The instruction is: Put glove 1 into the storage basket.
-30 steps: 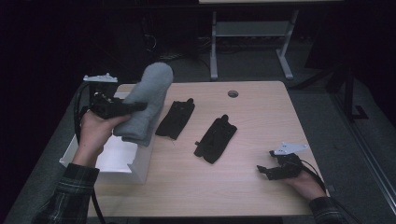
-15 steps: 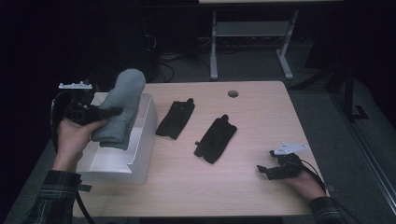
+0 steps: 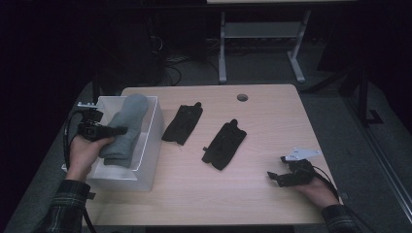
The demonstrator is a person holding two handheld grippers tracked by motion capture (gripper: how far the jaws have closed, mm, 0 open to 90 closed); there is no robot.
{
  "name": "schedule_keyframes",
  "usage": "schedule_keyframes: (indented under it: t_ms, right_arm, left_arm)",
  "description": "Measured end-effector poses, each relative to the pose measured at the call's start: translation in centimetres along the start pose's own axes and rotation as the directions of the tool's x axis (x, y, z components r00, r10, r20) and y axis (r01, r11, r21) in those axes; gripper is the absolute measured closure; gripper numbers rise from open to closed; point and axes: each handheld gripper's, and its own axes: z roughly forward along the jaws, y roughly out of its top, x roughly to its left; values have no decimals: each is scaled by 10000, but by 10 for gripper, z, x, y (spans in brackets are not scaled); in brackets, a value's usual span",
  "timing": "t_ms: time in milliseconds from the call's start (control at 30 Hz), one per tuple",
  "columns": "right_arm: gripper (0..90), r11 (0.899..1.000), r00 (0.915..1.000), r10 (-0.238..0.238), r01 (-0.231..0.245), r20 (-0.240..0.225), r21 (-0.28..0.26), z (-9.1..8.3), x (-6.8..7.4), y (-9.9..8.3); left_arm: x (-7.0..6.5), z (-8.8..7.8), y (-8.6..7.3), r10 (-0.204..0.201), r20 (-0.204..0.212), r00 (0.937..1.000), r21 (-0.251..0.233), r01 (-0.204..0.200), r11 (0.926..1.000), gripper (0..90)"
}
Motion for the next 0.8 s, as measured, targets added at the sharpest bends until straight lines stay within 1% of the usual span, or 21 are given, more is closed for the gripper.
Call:
schedule_keyframes:
  t_ms: [33,133,200,233,300,367,433,467,533,633,700,733,767,800]
  right_arm:
    - [173,10000,10000,12,-12,-1,7,0,0,0]
    - [173,10000,10000,18,-18,0,6,0,0,0]
    - [173,10000,10000,18,-18,2,6,0,0,0]
    - [173,10000,10000,19,-19,0,8,0,0,0]
    - [173,10000,10000,21,-21,1,8,0,0,0]
    - [173,10000,10000,19,-19,3,6,0,0,0]
    - [173,10000,10000,25,-25,1,8,0,0,0]
    - [173,10000,10000,22,-22,2,9,0,0,0]
    - [173,10000,10000,23,-23,16,7,0,0,0]
    - [172,10000,10000,-12,12,15,-12,0,0,0]
    - [173,10000,10000,-13,13,13,-13,0,0,0]
    - [173,10000,10000,-14,14,12,-12,0,0,0]
    - [173,10000,10000,-26,26,13,-17,0,0,0]
    - [173,10000,10000,-22,22,11,-15,0,0,0]
  left_arm:
    - [2,5,-2,-89,-59,9999,139,90,9999,694]
    - [7,16,-6,-159,-202,9997,490,169,9987,694]
    - [11,23,-9,-287,-211,9994,622,300,9976,692]
    - [14,27,-11,-379,-273,9989,754,399,9964,691]
    - [20,35,-15,-504,-266,9984,1032,529,9932,690]
    - [23,40,-18,-572,-266,9980,1287,602,9899,686]
    - [26,46,-21,-607,-353,9975,1537,654,9859,681]
    - [27,48,-22,-667,-378,9971,1590,719,9847,675]
    - [30,52,-26,-641,-450,9969,1635,707,9840,654]
    - [33,55,-29,-685,-623,9957,1685,782,9826,593]
    - [35,56,-30,-719,-756,9945,1691,838,9820,525]
    - [35,56,-30,-845,-667,9942,1643,945,9819,496]
    - [35,57,-30,-831,-608,9947,1608,920,9827,454]
    - [33,58,-29,-754,-664,9949,1571,851,9839,420]
